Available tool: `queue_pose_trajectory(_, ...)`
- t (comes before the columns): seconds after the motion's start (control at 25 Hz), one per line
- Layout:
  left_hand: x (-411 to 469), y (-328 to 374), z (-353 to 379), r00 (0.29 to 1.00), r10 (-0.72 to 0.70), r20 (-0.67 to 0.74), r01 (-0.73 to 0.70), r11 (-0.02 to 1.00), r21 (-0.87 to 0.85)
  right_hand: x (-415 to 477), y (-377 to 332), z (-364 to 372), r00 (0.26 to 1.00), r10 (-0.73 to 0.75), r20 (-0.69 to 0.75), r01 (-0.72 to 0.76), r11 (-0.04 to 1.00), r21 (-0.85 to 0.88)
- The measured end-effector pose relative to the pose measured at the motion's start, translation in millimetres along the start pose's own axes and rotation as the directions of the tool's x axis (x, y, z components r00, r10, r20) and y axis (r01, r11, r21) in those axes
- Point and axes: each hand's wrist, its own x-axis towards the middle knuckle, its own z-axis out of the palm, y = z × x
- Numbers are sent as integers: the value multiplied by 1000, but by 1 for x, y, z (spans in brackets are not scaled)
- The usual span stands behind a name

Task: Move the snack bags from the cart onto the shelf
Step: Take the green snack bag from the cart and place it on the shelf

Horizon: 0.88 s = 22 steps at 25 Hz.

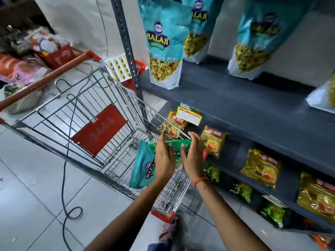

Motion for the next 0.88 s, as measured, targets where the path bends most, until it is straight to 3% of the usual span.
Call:
queue_pose_trajectory(0.08,6,-30,22,977,-210,44,210,978,4,2,24,31,949,217,227,-207,976,-65)
queue_pose_trajectory(0.16,9,-65,50,902,-418,108,418,908,29,5,56,66,800,452,395,-416,892,-178)
queue_pose_trajectory(0.32,35,-107,90,596,-765,244,794,607,-34,28,108,117,615,622,484,-602,767,-221)
queue_pose_trajectory(0.4,39,-121,102,536,-797,278,833,554,-17,37,122,129,552,675,489,-661,712,-236)
queue_pose_trajectory(0.44,40,-127,108,532,-793,297,844,526,-106,38,127,133,529,701,478,-688,684,-241)
queue_pose_trajectory(0.56,44,-147,113,614,-700,366,789,537,-297,37,137,144,444,716,539,-710,648,-275)
queue_pose_trajectory(0.64,51,-159,117,570,-747,342,820,491,-293,38,133,145,409,711,572,-712,641,-288)
queue_pose_trajectory(0.72,61,-165,123,628,-754,193,763,547,-345,38,133,144,436,724,534,-712,641,-287)
queue_pose_trajectory(0.76,66,-165,125,649,-749,134,749,597,-288,37,135,144,460,719,521,-700,654,-285)
queue_pose_trajectory(0.88,73,-157,120,627,-770,121,777,607,-167,32,129,134,491,686,536,-625,707,-331)
